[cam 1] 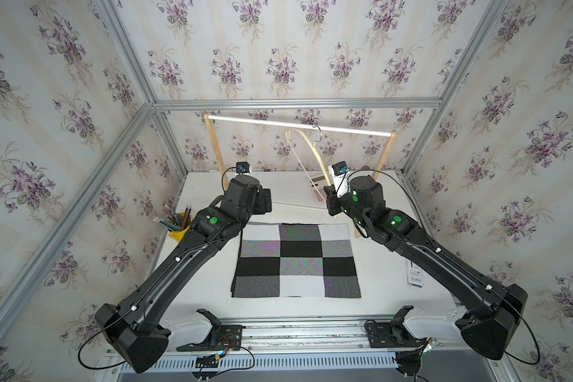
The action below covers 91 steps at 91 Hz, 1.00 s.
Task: Hang the scarf on the hanger
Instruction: Pick up the hanger from the clothesline.
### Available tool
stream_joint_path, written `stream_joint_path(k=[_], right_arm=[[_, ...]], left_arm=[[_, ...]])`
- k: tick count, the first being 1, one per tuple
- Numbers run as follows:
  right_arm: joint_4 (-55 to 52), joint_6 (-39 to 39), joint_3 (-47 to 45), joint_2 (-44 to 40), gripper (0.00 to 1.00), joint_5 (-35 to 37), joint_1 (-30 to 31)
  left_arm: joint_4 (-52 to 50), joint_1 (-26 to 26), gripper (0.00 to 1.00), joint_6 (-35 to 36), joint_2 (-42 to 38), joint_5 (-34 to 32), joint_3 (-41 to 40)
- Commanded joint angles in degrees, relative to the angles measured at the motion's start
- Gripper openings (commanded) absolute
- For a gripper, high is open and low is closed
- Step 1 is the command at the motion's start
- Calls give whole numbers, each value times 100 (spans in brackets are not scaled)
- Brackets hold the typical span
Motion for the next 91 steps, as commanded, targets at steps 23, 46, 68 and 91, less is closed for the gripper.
stream_joint_path(k=[23, 46, 68, 91], right_arm=[[1200, -54, -162, 793, 0, 1151, 771], [1703, -171, -234, 1167, 0, 1480, 966], [1843, -242, -106, 1555, 0, 1610, 1087], [2225, -145, -224, 1965, 0, 2020, 1242]], left_arm=[[195, -481, 81, -720, 246, 329, 219], [-548, -483, 77, -1722, 1005, 174, 1313], [-2182, -492, 82, -1753, 2216, -708, 3618], [-2601, -518, 83, -1961, 2825, -944, 4544]])
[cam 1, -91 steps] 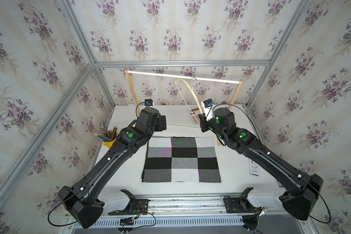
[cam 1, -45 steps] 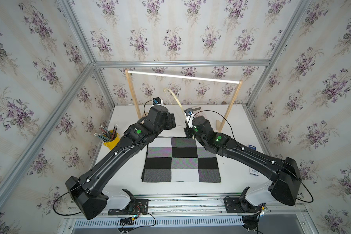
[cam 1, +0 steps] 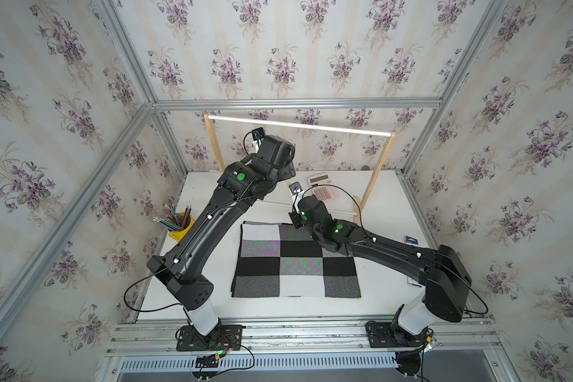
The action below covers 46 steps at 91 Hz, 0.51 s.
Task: Hang the scarf on the hanger
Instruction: Pick up the hanger from the clothesline.
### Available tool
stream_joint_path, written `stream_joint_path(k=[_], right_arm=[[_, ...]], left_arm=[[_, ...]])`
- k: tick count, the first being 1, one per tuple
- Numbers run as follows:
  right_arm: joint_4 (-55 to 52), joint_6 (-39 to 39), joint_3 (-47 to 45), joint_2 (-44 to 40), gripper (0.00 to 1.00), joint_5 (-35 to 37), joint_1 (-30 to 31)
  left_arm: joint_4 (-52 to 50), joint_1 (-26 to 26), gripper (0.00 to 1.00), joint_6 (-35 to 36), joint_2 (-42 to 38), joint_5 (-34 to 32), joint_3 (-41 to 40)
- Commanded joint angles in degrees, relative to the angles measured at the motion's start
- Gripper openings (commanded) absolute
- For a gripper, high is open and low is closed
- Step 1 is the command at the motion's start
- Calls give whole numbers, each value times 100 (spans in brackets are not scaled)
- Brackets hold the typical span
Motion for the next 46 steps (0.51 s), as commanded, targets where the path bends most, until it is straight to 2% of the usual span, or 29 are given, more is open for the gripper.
stream_joint_path(k=[1, 20, 46], right_arm=[[599, 51, -60, 97, 0, 386, 70], [1000, 97, -224, 223, 0, 745, 289], [1121, 292, -367, 352, 0, 964, 576]], left_arm=[[-388, -3, 82, -213, 44, -250, -9], [-372, 8, 83, -560, 43, -560, -460], [161, 15, 83, -985, 105, -492, -1179]])
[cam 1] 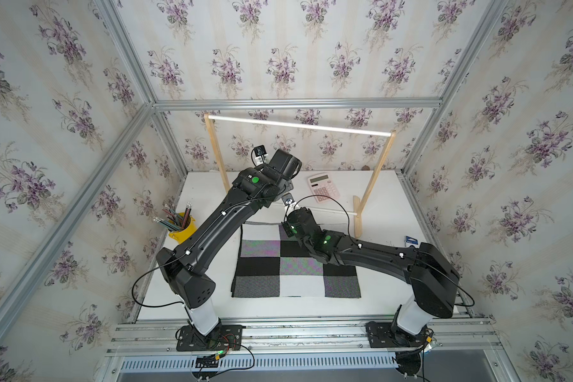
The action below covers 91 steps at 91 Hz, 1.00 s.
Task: Hang the scarf on the hanger
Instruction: Pick up the hanger from the clothesline.
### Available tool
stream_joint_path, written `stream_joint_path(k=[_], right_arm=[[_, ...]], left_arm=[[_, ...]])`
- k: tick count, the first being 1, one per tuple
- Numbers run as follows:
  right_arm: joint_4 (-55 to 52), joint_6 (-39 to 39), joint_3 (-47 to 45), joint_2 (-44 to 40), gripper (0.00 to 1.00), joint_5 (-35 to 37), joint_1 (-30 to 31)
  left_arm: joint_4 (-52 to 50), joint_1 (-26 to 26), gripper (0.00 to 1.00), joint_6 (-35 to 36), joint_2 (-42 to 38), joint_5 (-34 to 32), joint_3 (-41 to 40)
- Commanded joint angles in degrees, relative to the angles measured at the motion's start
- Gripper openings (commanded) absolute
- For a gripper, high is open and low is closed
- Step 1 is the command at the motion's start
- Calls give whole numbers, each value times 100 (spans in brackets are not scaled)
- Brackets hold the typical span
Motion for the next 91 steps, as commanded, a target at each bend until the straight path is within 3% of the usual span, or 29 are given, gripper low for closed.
stream_joint_path(k=[1, 34, 68, 91], right_arm=[[365, 196, -22, 4, 0, 236, 54], [293, 466, -148, -15, 0, 234, 222], [-176, 588, 74, 128, 0, 216, 409], [-320, 658, 60, 135, 0, 142, 472]], left_arm=[[302, 11, 82, -277, 25, -112, -91], [755, 73, 79, -672, 103, -453, -484], [455, 262, 76, -894, 594, -53, 175], [430, 403, 71, -967, 626, 45, 121]])
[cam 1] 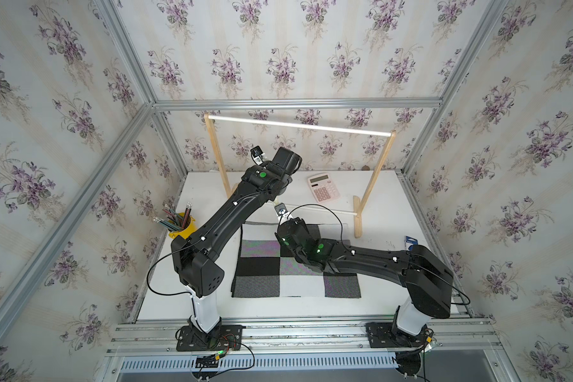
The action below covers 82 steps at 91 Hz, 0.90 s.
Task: Hang the scarf on the hanger
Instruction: Pick up the hanger from the clothesline.
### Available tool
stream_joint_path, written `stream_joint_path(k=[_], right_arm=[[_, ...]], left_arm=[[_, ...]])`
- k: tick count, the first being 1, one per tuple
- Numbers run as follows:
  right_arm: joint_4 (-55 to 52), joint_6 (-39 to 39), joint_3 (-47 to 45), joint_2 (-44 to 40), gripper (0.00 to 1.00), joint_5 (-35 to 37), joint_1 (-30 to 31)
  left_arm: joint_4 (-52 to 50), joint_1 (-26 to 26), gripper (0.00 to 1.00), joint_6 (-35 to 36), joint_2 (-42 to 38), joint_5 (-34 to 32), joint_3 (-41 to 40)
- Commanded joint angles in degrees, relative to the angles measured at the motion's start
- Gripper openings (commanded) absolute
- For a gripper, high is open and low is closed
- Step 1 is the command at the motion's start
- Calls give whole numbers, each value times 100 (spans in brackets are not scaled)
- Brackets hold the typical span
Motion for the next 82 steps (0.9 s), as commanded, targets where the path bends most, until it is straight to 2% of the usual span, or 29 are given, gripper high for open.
stream_joint_path(k=[1, 28, 52, 60, 74, 82], right_arm=[[58, 105, 33, 4, 0, 17, 27], [3, 96, 97, 30, 0, -40, 28], [110, 53, 149, -36, 0, 17, 37], [150, 35, 191, -31, 0, 61, 38], [236, 25, 243, -54, 0, 91, 37], [259, 41, 248, -94, 0, 75, 48]], left_arm=[[-153, 44, 71, -90, 32, 69, -20], [-247, 109, 70, -154, 133, 220, -77], [-177, 125, 64, -178, 15, 430, -282], [-120, 129, 65, -164, -110, 485, -373], [-123, 125, 75, -124, -296, 528, -531], [-109, 137, 77, -116, -359, 485, -624]])
